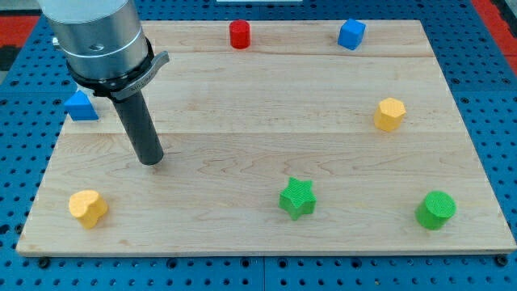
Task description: Slightly move the blue cube towards the red circle
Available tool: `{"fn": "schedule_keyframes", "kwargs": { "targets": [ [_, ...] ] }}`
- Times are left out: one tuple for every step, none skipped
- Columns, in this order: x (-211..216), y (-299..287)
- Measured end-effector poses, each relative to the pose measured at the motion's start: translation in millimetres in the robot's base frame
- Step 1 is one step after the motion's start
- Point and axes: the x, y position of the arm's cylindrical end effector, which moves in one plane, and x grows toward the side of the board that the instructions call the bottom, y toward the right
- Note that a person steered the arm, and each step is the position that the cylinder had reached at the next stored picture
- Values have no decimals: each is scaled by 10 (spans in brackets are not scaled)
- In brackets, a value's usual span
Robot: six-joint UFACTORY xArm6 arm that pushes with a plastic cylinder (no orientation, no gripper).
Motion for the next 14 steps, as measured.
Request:
{"fn": "schedule_keyframes", "kwargs": {
  "targets": [
    [-224,34],
    [-228,34],
    [-228,78],
    [-329,658],
    [-453,1230],
    [-461,1257],
    [-865,1350],
    [-1461,2187],
    [-1803,3205],
    [-2013,3432],
    [-2049,3433],
    [-2113,3432],
    [-2136,3432],
    [-2137,3432]
  ]
}}
